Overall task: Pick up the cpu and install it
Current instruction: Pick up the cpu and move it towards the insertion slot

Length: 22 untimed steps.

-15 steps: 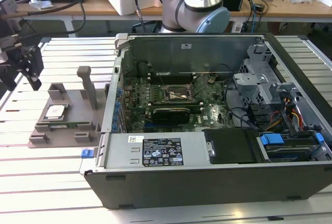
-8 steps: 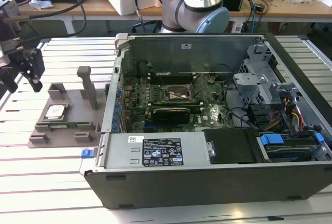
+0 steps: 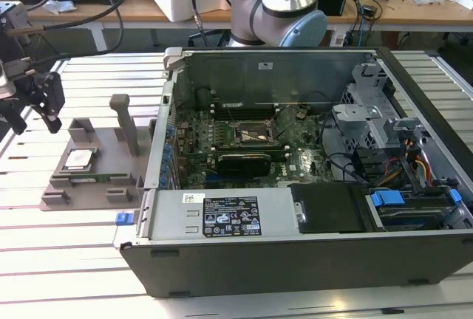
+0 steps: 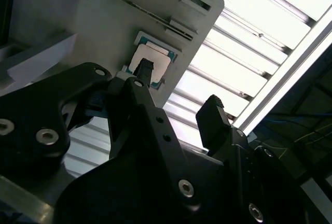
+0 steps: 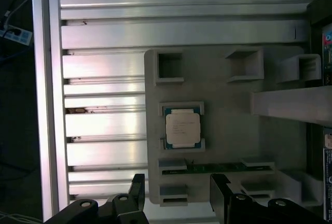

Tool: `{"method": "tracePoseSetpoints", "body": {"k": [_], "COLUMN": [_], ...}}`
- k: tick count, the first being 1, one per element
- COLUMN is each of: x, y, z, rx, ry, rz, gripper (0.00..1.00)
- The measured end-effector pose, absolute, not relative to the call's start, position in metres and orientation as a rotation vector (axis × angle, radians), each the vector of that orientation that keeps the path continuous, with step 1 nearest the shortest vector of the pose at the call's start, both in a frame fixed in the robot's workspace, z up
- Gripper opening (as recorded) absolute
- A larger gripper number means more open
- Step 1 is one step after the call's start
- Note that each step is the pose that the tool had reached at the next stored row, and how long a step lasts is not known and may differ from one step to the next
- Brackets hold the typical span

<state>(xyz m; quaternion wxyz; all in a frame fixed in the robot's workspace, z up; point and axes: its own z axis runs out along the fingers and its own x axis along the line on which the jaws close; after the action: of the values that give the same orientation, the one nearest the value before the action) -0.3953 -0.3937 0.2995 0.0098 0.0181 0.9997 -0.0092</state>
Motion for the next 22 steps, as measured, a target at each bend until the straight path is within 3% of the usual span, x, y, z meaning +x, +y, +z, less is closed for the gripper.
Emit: {"method": "tracePoseSetpoints", "body": {"k": [22], "x": [-0.395], "y": [-0.394], "z": [0.283], "rx": [0.057], "ry": [3.121], "rz": [-0.031], "gripper": [0.62]}}
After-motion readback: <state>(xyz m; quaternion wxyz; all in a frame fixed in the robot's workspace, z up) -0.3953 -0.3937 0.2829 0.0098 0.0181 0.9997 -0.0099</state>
